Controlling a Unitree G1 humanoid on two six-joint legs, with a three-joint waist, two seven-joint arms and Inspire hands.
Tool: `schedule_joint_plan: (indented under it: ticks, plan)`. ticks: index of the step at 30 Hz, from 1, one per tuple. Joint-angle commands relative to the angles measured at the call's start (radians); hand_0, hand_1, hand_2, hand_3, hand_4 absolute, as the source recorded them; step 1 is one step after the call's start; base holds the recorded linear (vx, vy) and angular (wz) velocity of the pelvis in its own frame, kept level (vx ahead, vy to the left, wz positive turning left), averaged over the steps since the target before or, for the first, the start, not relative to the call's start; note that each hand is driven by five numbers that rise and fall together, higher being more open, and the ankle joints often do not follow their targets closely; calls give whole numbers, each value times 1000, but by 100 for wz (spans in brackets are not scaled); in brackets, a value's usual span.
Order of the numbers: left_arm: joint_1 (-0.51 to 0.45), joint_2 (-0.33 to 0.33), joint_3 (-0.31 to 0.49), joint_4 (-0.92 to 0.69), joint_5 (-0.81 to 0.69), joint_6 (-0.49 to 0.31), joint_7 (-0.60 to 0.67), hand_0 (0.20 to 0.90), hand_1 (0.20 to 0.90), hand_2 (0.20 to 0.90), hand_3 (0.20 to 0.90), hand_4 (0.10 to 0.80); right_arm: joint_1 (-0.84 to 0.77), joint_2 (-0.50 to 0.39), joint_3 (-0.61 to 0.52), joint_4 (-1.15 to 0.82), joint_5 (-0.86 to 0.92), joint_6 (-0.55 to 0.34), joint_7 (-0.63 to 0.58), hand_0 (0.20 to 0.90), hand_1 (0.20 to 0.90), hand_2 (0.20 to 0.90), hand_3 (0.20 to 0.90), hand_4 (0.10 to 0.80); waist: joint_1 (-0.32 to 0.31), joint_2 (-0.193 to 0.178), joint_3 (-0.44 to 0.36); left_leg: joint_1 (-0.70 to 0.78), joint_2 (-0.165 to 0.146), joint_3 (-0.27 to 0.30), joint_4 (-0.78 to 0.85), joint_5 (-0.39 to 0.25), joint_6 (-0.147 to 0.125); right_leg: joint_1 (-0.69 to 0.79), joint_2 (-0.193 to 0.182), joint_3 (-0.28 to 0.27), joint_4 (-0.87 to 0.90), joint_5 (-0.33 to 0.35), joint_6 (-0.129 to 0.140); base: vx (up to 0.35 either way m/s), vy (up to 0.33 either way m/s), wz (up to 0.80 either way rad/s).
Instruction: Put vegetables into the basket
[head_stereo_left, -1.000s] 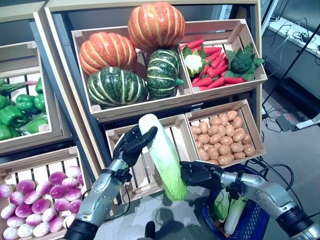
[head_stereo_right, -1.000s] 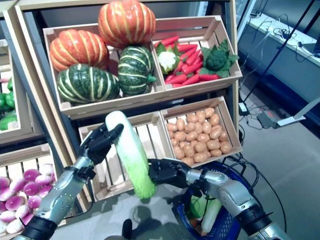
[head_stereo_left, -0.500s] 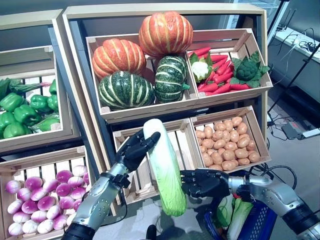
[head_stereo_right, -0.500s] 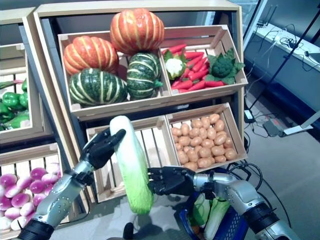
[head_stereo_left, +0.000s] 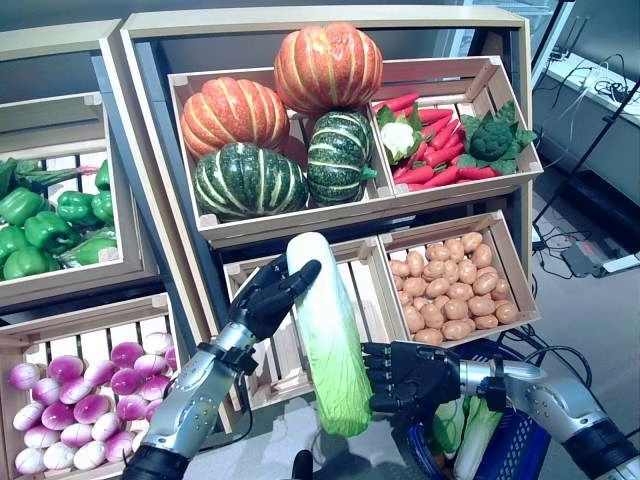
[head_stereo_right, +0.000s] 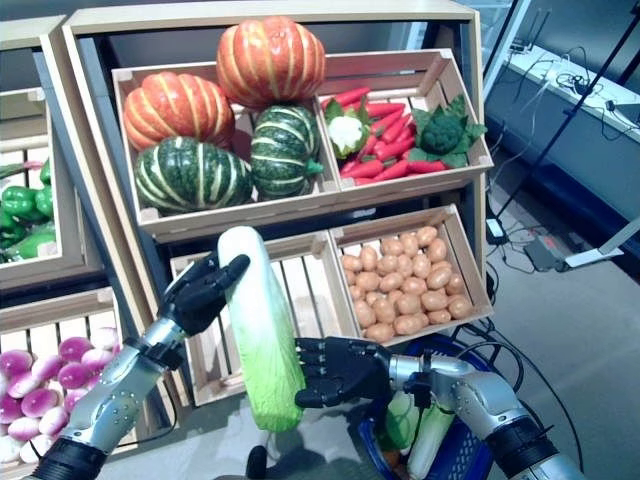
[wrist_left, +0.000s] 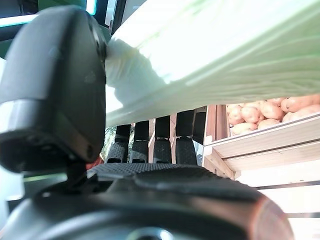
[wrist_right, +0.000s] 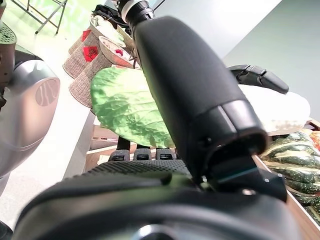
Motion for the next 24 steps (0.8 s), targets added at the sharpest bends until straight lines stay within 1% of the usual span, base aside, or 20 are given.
schedule_joint_plan:
  ticks: [1,2,4,7,9,15,21,24]
  plan:
    - [-101,-24,4,-5,22,-84,30,300,300,300,300,400,-48,86,-8,-175,146,-106,-45,900,900,900,900,800,-13,-19,-32,81,24,19,1,-130,-37,-62,-67,23,7,111,16,0,0,0]
    - [-101,-27,4,-7,25,-86,39,300,300,300,300,400,-42,86,-9,-169,146,-91,-108,900,900,900,900,800,-15,-19,-31,81,24,20,1,-129,-38,-63,-68,23,7,111,16,0,0,0]
    - [-104,-35,-2,-4,30,-98,63,300,300,300,300,400,-24,91,-6,-137,69,-121,-234,900,900,900,900,800,-23,-19,-31,82,25,23,1,-129,-36,-64,-68,25,6,114,18,0,0,0]
    - [-106,-48,-14,-5,39,-113,99,300,300,300,300,400,-21,107,3,-108,54,-107,-384,900,900,900,900,800,-30,-20,-30,86,26,26,1,-129,-33,-63,-69,28,1,119,18,9,4,-1]
    - [-109,-56,-15,0,45,-118,105,300,300,300,300,400,-30,124,14,-102,22,-112,-424,900,900,900,900,800,-31,-20,-29,87,24,24,1,-129,-30,-62,-69,32,1,121,18,23,9,-4]
    - [-138,-75,-41,9,48,-122,138,300,300,300,300,400,-89,163,70,-99,46,-93,-536,900,900,900,900,800,-25,-21,-26,90,20,19,1,-129,-29,-56,-72,30,0,124,17,0,0,0]
    - [-149,-85,-48,15,44,-112,137,300,300,300,300,400,-126,196,100,-95,37,-77,-629,900,900,900,900,800,-19,-22,-35,91,17,19,1,-132,-27,-55,-75,31,0,123,18,0,0,0]
    - [-149,-86,-48,6,43,-109,141,300,300,300,300,400,-131,204,108,-93,15,-59,-652,900,900,900,900,800,-18,-23,-36,91,16,20,1,-132,-26,-55,-76,33,1,123,18,0,0,0]
